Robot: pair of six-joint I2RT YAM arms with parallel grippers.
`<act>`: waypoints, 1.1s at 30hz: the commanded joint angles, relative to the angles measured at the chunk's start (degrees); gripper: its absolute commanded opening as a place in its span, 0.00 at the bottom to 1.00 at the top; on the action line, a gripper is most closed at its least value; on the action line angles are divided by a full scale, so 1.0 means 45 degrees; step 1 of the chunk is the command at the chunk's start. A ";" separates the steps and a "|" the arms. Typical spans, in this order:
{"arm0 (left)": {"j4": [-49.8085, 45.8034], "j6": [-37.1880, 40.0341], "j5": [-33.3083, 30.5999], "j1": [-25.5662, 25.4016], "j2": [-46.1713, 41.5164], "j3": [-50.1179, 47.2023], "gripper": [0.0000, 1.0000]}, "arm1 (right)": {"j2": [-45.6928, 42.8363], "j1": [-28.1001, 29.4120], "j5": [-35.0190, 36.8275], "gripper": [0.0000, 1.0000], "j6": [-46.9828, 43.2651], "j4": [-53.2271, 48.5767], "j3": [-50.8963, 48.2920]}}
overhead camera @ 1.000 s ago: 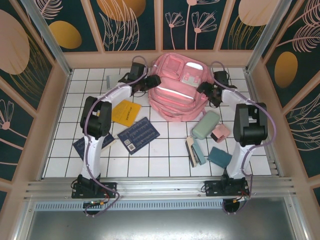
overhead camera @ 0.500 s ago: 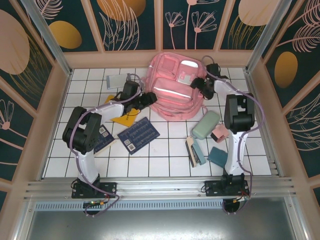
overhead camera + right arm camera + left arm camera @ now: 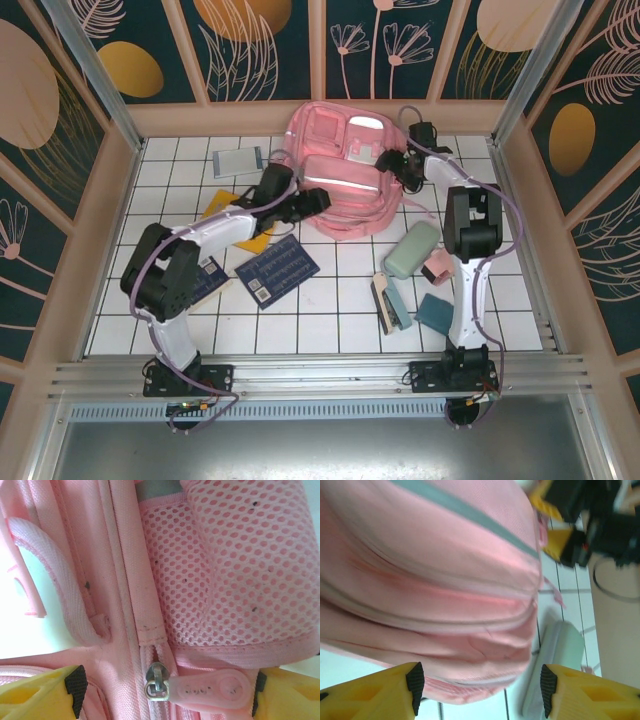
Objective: Pack books, pencil case, and school supplies into a backpack
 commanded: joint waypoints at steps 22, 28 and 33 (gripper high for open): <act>-0.1546 0.1619 -0.0418 0.0919 0.3792 0.3375 0.62 | -0.0786 0.0039 -0.1030 0.83 -0.0760 0.0369 -0.0676; -0.0171 0.0718 0.0252 -0.0376 0.3037 0.1944 0.60 | -0.0278 0.0503 -0.1656 0.82 -0.1289 0.0068 0.0292; 0.0996 0.0137 0.0543 -0.1489 0.2413 0.1056 0.60 | -0.0279 0.0797 -0.1923 0.82 -0.1600 -0.0025 0.0559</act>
